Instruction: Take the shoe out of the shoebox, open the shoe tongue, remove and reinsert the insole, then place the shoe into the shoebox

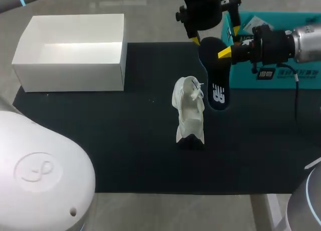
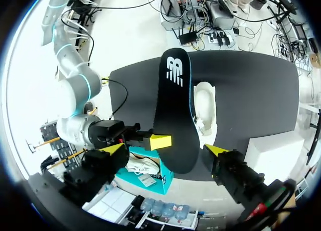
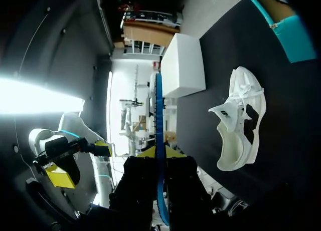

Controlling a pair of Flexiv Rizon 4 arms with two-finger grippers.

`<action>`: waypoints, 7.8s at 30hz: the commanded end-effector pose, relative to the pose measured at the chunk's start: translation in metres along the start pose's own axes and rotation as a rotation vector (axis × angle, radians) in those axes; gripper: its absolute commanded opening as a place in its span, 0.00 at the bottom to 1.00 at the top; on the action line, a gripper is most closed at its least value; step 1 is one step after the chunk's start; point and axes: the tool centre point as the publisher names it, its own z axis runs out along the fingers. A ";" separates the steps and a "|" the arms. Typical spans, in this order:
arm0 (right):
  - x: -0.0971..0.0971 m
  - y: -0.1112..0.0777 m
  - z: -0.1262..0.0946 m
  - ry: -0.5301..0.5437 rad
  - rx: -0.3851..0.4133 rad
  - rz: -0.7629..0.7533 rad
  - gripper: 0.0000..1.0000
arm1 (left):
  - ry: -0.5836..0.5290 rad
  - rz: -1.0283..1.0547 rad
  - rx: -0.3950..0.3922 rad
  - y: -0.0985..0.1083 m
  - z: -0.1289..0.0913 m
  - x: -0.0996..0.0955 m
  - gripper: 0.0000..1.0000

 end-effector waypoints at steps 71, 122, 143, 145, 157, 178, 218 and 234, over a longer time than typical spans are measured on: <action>0.010 -0.012 -0.043 0.080 0.028 -0.001 0.00 | -0.631 -0.047 -0.021 -0.030 -0.014 0.048 1.00; 0.044 -0.007 -0.034 0.167 0.082 -0.022 0.00 | -1.167 -0.297 -0.209 0.001 0.028 0.011 0.50; 0.045 -0.016 -0.031 0.164 0.098 -0.016 0.00 | -1.134 -0.283 -0.188 -0.001 0.043 0.001 0.27; 0.044 -0.017 -0.032 0.165 0.096 -0.013 0.00 | -1.130 -0.278 -0.179 -0.003 0.044 0.001 0.23; 0.041 -0.019 -0.036 0.169 0.085 -0.003 1.00 | -1.124 -0.278 -0.153 -0.011 0.048 0.001 0.00; 0.016 -0.027 -0.099 0.055 -0.011 0.056 1.00 | -1.093 -0.338 -0.088 -0.020 0.042 0.044 0.00; 0.013 -0.026 -0.103 0.054 -0.043 0.045 1.00 | -1.118 -0.329 -0.010 -0.022 0.025 0.056 0.00; 0.015 -0.023 -0.102 0.055 -0.042 0.037 1.00 | -1.120 -0.323 0.012 -0.024 0.023 0.055 0.00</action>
